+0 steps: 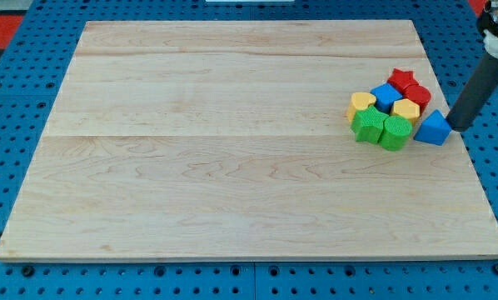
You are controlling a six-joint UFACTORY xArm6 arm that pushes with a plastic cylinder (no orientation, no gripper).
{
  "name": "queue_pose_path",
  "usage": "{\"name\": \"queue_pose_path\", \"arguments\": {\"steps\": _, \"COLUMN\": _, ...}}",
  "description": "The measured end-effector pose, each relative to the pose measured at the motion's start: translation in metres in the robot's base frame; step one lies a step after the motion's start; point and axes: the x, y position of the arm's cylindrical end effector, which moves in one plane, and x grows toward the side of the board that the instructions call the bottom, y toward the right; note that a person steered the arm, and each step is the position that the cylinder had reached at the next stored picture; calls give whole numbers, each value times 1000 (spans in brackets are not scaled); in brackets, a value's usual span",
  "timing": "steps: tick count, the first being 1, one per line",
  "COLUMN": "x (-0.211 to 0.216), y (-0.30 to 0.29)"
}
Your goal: Push the blue triangle and the group of blocks left a bit
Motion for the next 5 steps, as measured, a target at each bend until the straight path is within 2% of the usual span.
{"name": "queue_pose_path", "arguments": {"steps": 5, "x": -2, "y": -63}}
